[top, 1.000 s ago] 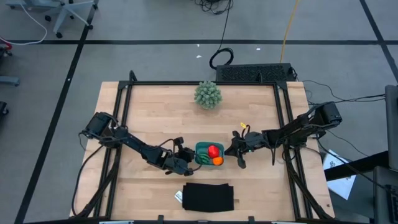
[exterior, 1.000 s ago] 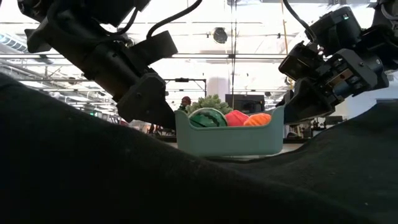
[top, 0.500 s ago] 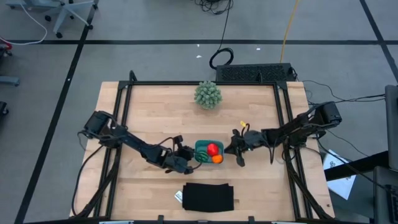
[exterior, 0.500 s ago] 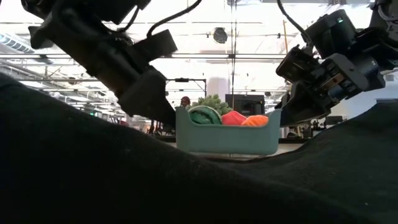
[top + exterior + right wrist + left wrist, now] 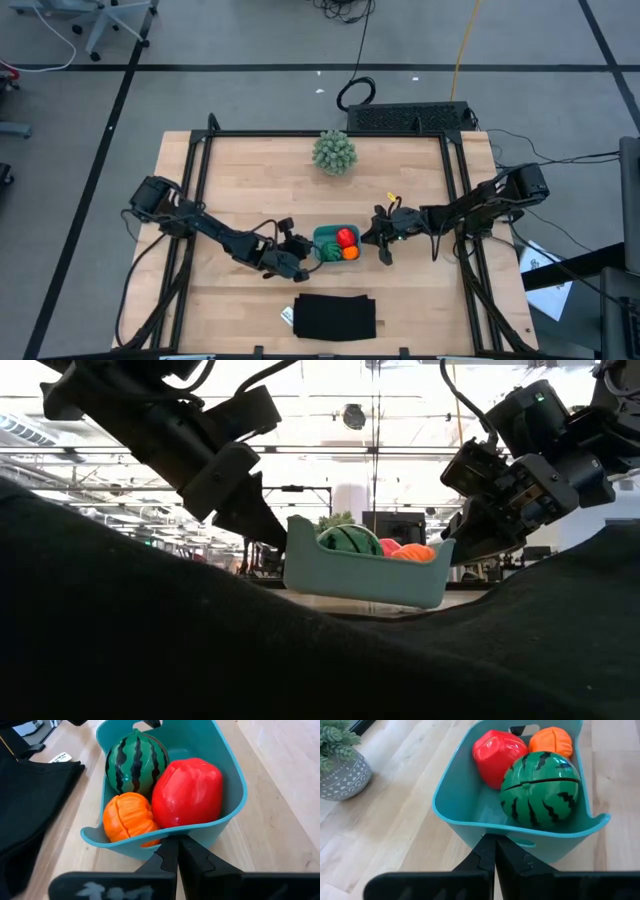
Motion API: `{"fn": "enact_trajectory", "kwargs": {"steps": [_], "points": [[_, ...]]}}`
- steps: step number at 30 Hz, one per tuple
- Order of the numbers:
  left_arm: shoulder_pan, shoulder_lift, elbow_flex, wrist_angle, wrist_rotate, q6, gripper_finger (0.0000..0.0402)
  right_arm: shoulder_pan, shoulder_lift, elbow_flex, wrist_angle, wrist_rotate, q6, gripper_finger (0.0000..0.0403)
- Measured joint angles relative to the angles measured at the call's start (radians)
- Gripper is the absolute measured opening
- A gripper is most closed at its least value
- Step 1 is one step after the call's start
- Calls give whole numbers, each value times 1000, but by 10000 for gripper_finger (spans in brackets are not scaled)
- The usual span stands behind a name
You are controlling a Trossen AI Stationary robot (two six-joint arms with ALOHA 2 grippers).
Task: Pick and placing Produce into tupperware
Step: Adjust the blue bin on the table
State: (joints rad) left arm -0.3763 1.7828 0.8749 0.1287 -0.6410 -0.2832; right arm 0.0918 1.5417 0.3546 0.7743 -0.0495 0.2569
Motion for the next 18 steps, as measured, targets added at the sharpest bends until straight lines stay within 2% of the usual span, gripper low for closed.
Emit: {"fn": "enact_trajectory", "kwargs": {"steps": [18], "points": [[8, 11, 0, -45, 24, -50, 7, 21, 0, 2, 5, -22, 15, 0]]}}
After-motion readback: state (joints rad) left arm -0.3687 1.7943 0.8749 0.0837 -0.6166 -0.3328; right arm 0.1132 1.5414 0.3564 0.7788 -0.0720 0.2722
